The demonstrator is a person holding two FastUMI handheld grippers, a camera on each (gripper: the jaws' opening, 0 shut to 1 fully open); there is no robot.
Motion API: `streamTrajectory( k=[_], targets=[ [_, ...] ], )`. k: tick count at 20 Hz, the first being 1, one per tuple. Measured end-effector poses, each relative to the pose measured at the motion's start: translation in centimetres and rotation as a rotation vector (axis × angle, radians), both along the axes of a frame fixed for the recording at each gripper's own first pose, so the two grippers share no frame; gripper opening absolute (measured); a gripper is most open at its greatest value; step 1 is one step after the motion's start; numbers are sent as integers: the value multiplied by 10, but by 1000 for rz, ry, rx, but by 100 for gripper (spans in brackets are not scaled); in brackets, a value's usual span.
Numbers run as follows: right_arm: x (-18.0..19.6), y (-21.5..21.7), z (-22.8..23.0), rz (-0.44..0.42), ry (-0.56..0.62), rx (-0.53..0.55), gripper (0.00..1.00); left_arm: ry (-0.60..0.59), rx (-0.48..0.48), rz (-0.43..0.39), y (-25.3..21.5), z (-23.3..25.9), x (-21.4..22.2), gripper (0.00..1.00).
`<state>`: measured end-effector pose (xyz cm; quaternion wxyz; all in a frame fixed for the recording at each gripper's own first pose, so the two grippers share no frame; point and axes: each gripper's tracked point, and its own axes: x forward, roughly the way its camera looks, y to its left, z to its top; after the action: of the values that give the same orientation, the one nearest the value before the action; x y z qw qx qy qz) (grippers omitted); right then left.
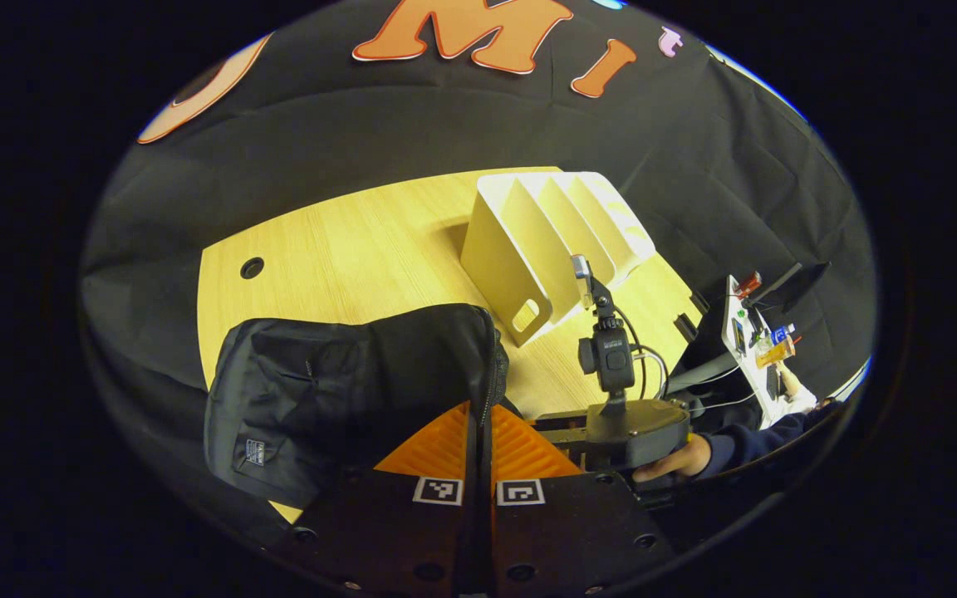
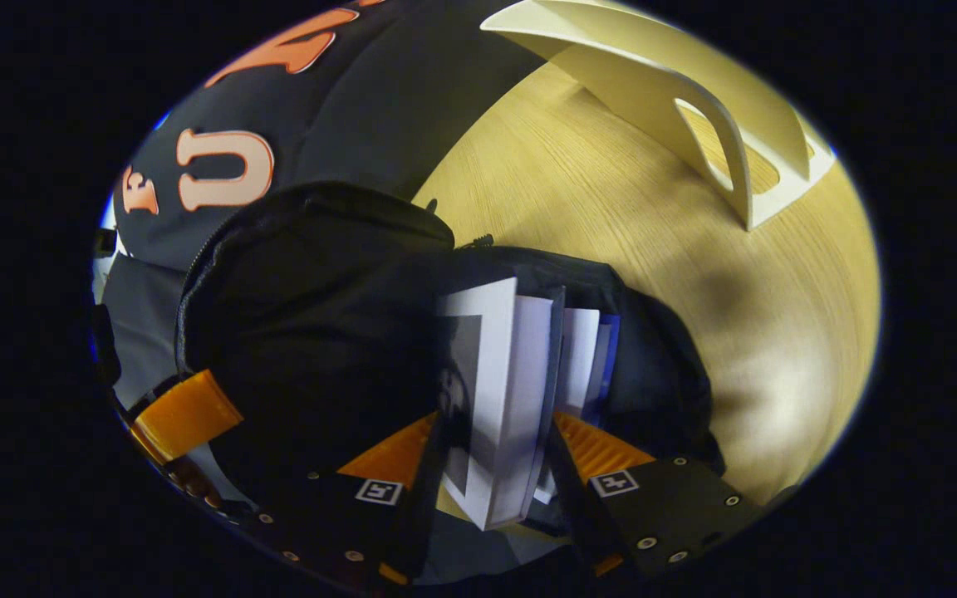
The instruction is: Open the schoolbag, grab two books from the bookshelf and put them into the schoolbag.
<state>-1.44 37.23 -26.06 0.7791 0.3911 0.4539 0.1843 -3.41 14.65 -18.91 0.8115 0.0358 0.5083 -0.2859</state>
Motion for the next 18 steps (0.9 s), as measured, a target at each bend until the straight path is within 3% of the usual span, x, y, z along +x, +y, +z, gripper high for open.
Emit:
streamTrajectory(
  k=[1,3,4,11,15,18],
  targets=[
    [-2,-7,0,17,2,-26,80,3,-1,9,-1,-1,-2,1],
    [-5,-23,1,23,-4,-59,94,11,2,33,0,-8,-6,1],
    [-5,-27,2,27,-12,-65,96,6,4,38,0,-9,-7,1],
    [-5,-76,10,37,-60,-154,98,14,35,91,-9,-23,-14,2],
    [-2,-107,17,14,-76,-175,98,38,35,109,-26,-36,-21,10],
    [0,-129,23,12,-104,-203,98,40,52,114,-36,-38,-20,23]
  ],
)
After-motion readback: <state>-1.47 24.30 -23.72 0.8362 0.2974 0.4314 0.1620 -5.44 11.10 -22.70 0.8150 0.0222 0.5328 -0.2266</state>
